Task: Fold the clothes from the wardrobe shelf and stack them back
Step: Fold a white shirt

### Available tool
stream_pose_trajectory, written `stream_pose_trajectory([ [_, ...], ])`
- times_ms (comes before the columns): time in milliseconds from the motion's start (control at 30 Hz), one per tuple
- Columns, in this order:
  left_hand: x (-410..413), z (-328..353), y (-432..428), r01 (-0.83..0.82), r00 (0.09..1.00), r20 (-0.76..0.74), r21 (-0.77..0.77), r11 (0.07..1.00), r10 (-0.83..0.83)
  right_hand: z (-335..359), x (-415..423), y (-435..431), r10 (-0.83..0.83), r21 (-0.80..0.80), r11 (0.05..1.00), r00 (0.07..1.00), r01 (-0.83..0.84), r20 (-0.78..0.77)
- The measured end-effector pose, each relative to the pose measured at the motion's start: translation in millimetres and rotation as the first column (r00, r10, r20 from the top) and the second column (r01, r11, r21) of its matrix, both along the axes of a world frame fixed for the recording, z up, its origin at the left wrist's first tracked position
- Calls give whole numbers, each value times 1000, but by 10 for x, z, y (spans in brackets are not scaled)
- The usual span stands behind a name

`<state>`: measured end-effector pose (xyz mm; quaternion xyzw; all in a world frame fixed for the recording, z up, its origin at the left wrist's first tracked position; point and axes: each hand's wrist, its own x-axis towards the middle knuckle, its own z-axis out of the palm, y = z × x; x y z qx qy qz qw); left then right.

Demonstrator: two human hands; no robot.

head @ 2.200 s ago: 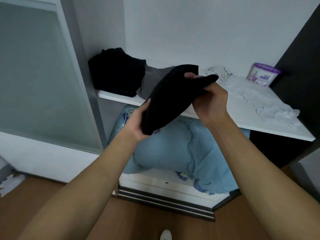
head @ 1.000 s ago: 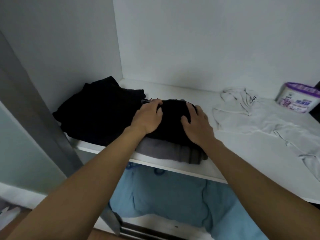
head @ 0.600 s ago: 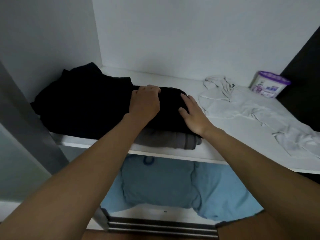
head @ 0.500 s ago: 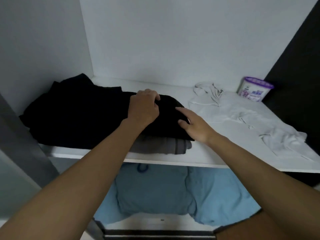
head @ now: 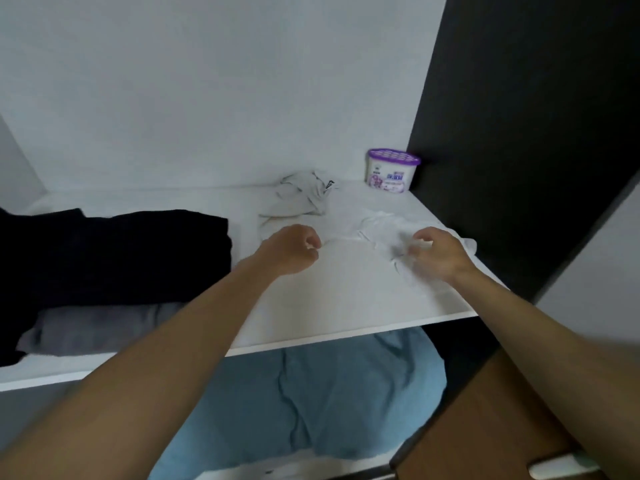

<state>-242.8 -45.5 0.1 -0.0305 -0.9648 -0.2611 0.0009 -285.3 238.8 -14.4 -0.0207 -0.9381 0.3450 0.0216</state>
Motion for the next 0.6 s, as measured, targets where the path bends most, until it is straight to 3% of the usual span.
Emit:
stream_pose_trajectory([
  [67, -116, -78, 261, -15, 999, 43, 55, 998, 13, -63, -157, 220, -34, 114, 993, 996, 25, 81],
  [167, -257, -189, 569, -78, 991, 116, 130, 988, 63, -152, -346, 336, 45, 386, 918, 991, -92, 129],
  [300, -400, -206, 858, -291, 943, 266, 357, 888, 202, -242, -479, 318, 230, 378, 888, 965, -262, 127],
  [367, -434, -163, 965, -406, 894, 369, 432, 805, 253, -237, -438, 308, 370, 275, 883, 924, -381, 94],
  [433, -418, -133, 1060, -496, 845, 480, 534, 685, 238, -183, -256, 297, 551, 39, 831, 831, -554, 71],
  [500, -385, -127, 1149, -543, 826, 513, 618, 568, 232, -136, 34, 252, 707, -86, 707, 704, -702, 71],
  [600, -288, -115, 1245, -555, 830, 443, 601, 575, 339, -119, 527, 156, 876, 40, 478, 480, -877, 53],
])
